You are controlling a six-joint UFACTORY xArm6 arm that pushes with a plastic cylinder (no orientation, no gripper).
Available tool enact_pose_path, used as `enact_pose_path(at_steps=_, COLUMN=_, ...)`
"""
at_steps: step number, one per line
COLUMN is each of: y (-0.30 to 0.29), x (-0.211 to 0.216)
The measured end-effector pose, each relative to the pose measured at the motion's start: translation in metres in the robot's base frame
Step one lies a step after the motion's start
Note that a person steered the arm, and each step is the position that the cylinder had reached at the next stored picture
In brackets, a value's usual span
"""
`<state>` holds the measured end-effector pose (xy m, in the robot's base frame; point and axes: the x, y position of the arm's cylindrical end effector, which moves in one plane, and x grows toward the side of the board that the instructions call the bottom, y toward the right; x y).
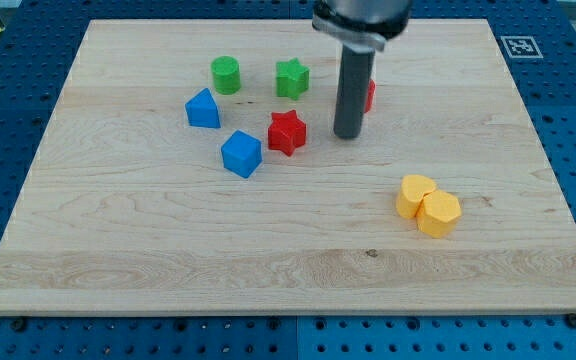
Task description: Move your arm below yellow hexagon
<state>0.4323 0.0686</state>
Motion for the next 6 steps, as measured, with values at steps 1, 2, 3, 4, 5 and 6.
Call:
enact_pose_path(at_steps=1, y=0.022, x=0.015)
enact_pose_path(at_steps=2, y=0.073, x=0.020)
enact_pose_path(at_steps=3, y=0.122, x=0.057)
enact_pose_path(at_steps=4, y=0.155, x=0.089)
enact_pose_path(at_steps=5, y=0.139, x=0.132)
enact_pose_path(at_steps=6, y=0.117, x=0.150)
